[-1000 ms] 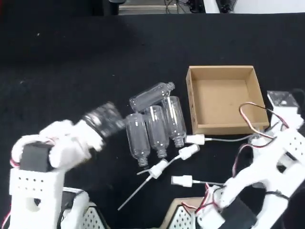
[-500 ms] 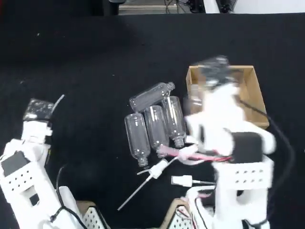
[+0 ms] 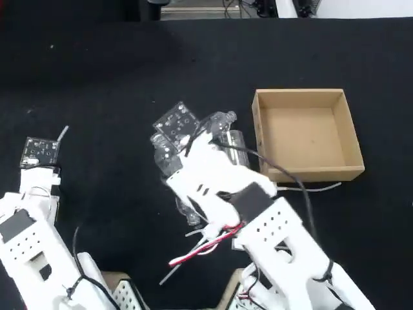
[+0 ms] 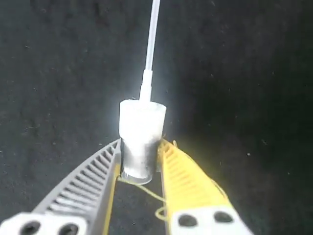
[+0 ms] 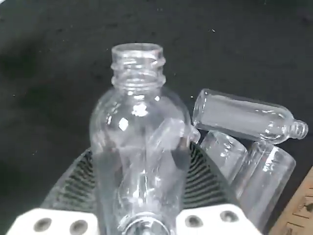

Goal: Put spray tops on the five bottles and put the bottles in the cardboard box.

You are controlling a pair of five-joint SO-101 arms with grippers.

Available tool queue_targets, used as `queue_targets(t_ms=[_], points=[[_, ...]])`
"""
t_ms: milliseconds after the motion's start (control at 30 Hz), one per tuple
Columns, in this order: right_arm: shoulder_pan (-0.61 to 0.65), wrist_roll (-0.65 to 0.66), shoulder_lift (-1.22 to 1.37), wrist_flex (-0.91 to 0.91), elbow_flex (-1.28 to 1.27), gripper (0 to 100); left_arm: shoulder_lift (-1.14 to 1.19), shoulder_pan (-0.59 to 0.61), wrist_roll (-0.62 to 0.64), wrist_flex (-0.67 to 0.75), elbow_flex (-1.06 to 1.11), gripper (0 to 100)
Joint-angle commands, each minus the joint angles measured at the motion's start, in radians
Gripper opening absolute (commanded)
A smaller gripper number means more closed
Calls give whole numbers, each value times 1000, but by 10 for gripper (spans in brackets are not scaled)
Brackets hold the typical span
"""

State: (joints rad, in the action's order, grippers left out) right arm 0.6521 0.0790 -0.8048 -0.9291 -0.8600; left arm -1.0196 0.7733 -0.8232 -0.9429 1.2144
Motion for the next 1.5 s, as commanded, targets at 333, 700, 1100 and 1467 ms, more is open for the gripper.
queue_targets(t_ms=[333, 700, 1100, 1467], points=[[14, -14, 2, 74, -87, 11, 451, 18, -31, 44, -242, 277], [14, -14, 2, 74, -104, 11, 505, 105, 14, -285, -532, 296], [14, -14, 2, 74, -104, 11, 506, 160, 480, -158, -314, 296], [14, -14, 2, 74, -114, 11, 505, 265, 471, 110, -174, 296]])
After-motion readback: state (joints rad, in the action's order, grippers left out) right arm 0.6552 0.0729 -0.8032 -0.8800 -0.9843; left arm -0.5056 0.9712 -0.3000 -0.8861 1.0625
